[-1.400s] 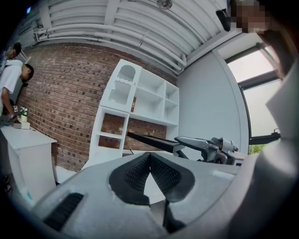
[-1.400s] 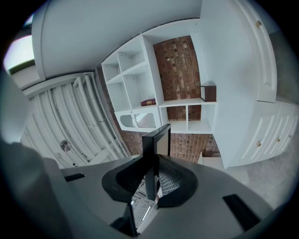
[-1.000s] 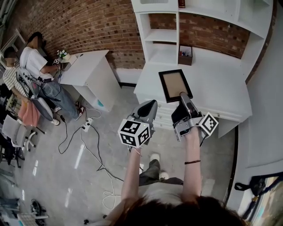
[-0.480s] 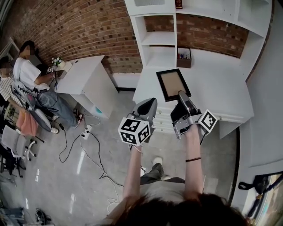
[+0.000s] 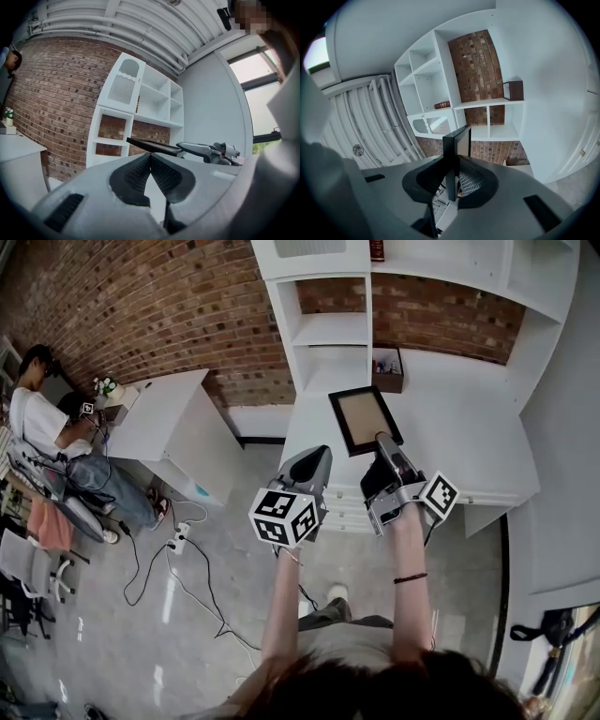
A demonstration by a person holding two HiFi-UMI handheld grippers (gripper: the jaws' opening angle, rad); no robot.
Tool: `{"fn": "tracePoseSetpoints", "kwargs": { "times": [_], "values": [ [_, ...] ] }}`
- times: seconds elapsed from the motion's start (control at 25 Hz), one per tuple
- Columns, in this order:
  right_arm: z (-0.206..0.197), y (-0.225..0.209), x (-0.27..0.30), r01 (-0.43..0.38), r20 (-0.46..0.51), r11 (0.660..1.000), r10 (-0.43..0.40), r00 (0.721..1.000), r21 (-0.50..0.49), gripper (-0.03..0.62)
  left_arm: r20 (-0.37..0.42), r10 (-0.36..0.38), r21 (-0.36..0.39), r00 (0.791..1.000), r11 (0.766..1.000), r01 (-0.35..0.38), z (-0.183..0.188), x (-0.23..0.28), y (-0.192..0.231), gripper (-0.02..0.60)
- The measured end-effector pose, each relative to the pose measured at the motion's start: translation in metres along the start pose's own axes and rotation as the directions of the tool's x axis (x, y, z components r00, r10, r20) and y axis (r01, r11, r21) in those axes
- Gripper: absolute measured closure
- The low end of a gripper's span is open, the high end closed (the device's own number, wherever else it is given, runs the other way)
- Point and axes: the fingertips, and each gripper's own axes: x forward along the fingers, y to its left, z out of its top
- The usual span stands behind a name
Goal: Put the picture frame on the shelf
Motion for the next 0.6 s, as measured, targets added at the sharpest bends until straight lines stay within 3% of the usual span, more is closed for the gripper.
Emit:
{"fn": "tracePoseSetpoints", "kwargs": {
  "times": [0.6],
  "values": [
    [0.017, -0.02, 0.041, 0.01, 0.046, 1.0, -0.009, 0.999, -0.029, 0.52, 0.01, -0.066, -0.008, 0.998, 0.998, 0.066, 0.006, 0.042, 0.04, 0.571]
  ]
}}
